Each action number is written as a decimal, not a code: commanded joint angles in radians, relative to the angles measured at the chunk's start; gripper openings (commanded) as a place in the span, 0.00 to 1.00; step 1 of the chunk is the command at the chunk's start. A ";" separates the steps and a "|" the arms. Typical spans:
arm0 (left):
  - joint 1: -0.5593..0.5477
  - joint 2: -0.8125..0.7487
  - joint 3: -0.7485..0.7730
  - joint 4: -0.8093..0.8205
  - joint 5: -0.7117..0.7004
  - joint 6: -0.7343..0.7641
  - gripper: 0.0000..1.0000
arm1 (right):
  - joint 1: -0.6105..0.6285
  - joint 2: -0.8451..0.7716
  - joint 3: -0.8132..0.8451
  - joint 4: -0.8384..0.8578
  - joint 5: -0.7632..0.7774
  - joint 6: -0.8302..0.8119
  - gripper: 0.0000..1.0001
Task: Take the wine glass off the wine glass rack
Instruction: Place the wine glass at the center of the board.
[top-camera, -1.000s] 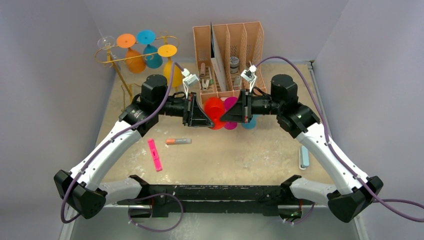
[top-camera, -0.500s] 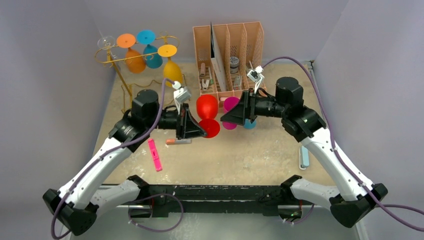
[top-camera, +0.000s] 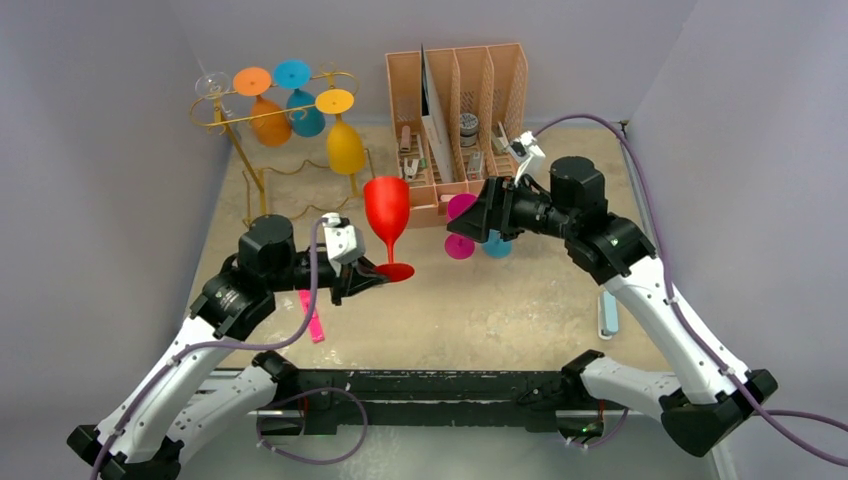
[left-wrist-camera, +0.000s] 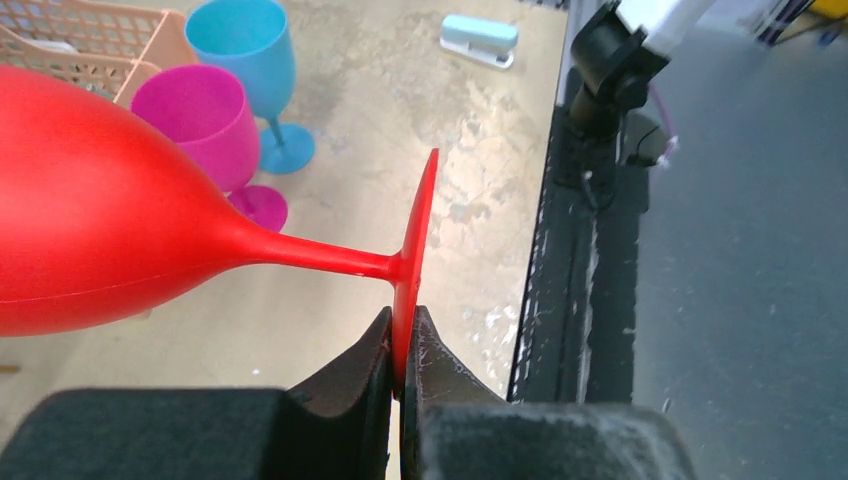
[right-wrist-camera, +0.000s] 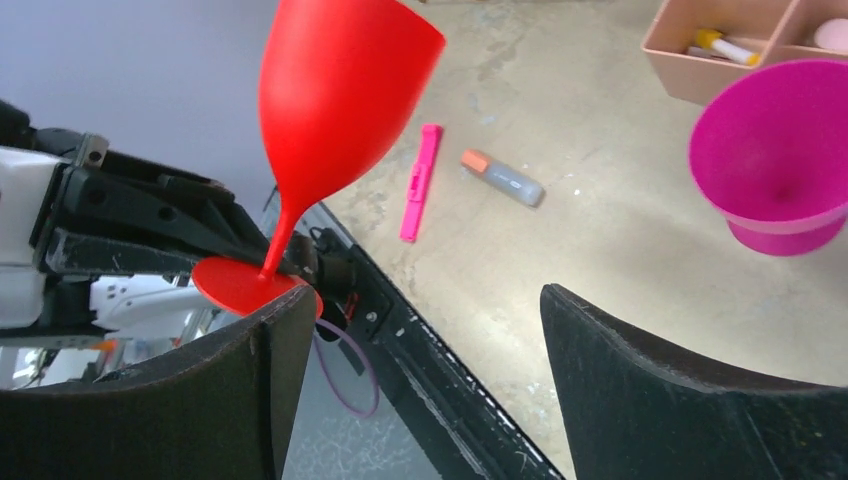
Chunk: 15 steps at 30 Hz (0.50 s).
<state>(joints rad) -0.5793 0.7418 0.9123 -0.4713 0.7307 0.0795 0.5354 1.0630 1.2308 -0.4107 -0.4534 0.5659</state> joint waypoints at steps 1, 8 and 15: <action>-0.005 0.013 0.009 -0.116 0.002 0.296 0.00 | -0.003 0.050 0.098 -0.097 0.089 -0.046 0.86; -0.004 0.033 -0.022 -0.210 -0.068 0.537 0.00 | -0.015 0.236 0.295 -0.176 -0.086 -0.054 0.88; -0.004 0.067 -0.055 -0.170 -0.122 0.601 0.00 | -0.015 0.333 0.375 -0.133 -0.206 -0.043 0.88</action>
<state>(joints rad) -0.5793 0.8173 0.8833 -0.6819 0.6506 0.5892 0.5213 1.3781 1.5463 -0.5549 -0.5652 0.5316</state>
